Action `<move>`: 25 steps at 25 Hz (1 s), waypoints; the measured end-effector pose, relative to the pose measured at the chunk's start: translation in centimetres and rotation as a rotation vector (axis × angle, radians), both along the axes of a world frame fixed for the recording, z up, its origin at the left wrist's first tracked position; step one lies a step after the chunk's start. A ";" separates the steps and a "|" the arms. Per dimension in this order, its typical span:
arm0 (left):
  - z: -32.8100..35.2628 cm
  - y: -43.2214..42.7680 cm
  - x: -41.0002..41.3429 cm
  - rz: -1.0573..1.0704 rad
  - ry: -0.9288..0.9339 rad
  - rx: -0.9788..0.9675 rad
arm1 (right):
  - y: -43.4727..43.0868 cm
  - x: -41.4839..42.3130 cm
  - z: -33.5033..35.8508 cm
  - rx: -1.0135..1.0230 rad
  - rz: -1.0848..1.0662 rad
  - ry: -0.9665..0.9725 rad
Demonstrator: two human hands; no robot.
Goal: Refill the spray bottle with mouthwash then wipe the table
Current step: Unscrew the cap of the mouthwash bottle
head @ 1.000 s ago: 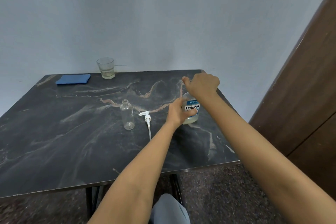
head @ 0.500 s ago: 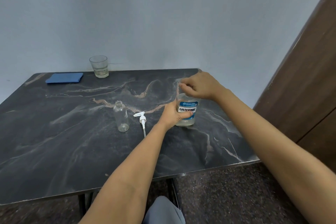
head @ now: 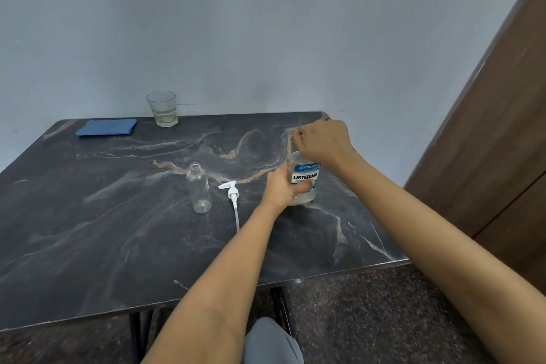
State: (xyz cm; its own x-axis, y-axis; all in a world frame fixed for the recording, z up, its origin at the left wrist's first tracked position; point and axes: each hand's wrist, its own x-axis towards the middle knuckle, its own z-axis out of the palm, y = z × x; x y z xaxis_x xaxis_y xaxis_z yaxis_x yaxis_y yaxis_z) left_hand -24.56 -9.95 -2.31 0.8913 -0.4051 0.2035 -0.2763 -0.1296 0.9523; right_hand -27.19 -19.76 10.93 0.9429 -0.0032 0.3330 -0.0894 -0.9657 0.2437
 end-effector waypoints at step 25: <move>-0.7 0.8 0.6 -0.110 0.083 0.020 | -3.0 -0.6 6.5 0.240 0.437 0.409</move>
State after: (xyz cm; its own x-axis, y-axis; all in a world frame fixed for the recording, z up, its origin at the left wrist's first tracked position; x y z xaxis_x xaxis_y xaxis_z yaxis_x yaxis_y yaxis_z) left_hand -23.93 -9.11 -3.03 0.8547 -0.5045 0.1222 -0.2107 -0.1222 0.9699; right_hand -27.74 -22.73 17.46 0.9250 0.3797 -0.0160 0.3784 -0.9241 -0.0530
